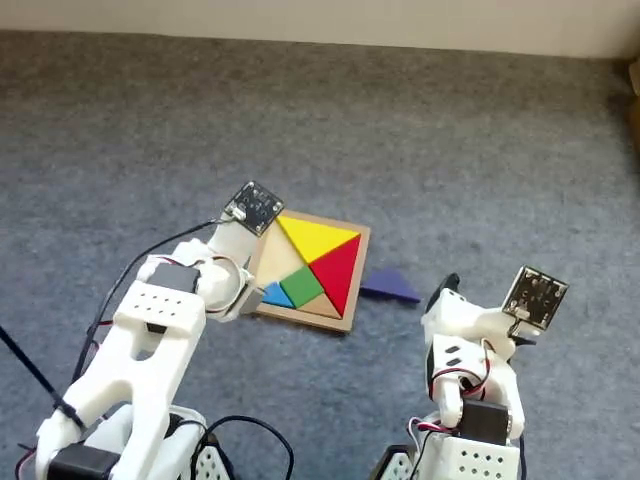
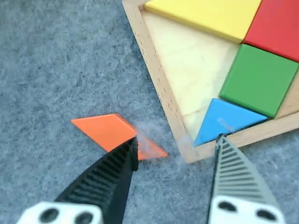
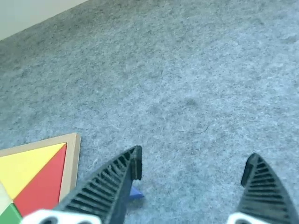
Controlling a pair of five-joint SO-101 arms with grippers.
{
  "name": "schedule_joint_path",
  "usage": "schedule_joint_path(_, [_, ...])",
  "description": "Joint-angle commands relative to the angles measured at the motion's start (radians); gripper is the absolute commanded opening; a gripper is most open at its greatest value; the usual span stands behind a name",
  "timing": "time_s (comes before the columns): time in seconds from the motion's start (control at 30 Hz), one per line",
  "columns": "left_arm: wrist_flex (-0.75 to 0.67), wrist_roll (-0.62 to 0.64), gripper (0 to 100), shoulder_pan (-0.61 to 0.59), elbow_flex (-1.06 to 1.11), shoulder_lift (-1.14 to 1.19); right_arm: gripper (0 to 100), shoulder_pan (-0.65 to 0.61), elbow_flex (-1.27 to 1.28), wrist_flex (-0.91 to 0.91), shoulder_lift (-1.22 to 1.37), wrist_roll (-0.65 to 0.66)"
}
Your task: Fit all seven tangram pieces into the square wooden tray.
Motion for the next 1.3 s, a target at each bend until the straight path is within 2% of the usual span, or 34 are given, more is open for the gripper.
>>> schedule_joint_path(0.0, [-0.020, 0.011, 26, 0.016, 0.001, -0.030, 33.2, -0.010, -0.016, -0.031, -0.005, -0.002])
schedule_joint_path(0.1, [-0.023, 0.011, 26, 0.018, 0.001, -0.012, 33.2, -0.010, -0.015, -0.031, -0.005, -0.002])
schedule_joint_path(0.23, [-0.106, 0.011, 26, 0.015, -0.010, 0.113, 33.2, -0.010, -0.015, -0.031, -0.005, -0.002])
schedule_joint_path(0.4, [-0.084, 0.012, 26, 0.012, -0.101, 0.228, 33.2, -0.010, -0.015, -0.031, -0.005, -0.002])
schedule_joint_path(0.7, [-0.084, 0.089, 26, 0.013, -0.154, 0.243, 33.2, -0.010, -0.015, -0.031, -0.005, 0.000])
schedule_joint_path(0.87, [-0.157, 0.129, 26, 0.016, -0.156, 0.245, 33.2, -0.010, -0.015, -0.031, -0.005, 0.000])
schedule_joint_path(1.0, [-0.155, 0.149, 26, 0.013, -0.170, 0.223, 33.2, -0.010, -0.015, -0.031, -0.005, 0.000])
schedule_joint_path(1.1, [-0.086, 0.146, 26, 0.019, -0.189, 0.179, 33.2, -0.010, -0.015, -0.031, -0.005, 0.000])
schedule_joint_path(1.27, [0.158, 0.075, 26, 0.082, -0.323, 0.162, 33.2, -0.010, -0.015, -0.031, -0.005, 0.000])
